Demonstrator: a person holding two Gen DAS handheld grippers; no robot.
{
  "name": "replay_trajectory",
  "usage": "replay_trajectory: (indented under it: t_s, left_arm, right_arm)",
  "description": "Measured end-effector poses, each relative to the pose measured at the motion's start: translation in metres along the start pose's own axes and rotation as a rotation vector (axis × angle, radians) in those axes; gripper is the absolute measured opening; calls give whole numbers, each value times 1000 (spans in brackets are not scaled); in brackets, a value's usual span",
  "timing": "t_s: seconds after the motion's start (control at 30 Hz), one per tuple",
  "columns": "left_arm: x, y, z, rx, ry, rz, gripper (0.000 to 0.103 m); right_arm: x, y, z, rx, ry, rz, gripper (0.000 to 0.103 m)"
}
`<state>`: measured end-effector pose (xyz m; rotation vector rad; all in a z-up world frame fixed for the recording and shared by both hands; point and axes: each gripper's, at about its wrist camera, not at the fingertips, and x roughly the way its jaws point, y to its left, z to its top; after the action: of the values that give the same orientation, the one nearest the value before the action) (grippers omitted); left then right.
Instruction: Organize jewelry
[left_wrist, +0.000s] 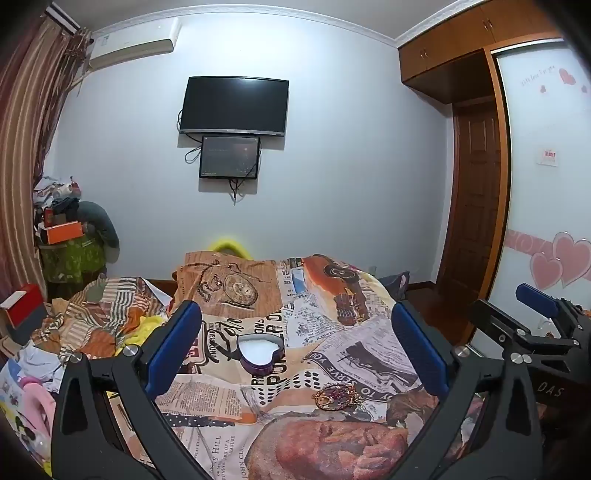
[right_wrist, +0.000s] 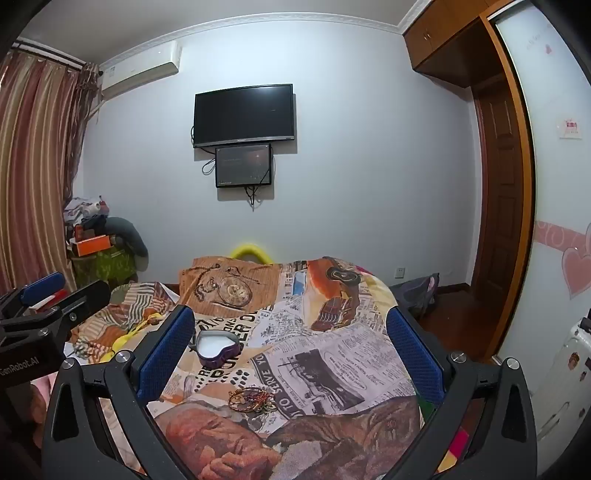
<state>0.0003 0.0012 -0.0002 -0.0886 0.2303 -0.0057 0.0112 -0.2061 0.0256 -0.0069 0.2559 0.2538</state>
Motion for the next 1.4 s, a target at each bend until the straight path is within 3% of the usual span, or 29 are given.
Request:
replay_trajectory:
  t_s: [0.1,0.17,1.4]
  left_arm:
    - [4,10,4,-33,18,-7,103]
    - [3,-1,5,7,19,6,103]
    - [11,5,-6,-4,42,13,103]
  right_arm:
    - [0,0,0,2,0,0,103]
    - [0,0,0,2,3,0,103]
    - [-1,1,1,12,14,20,103]
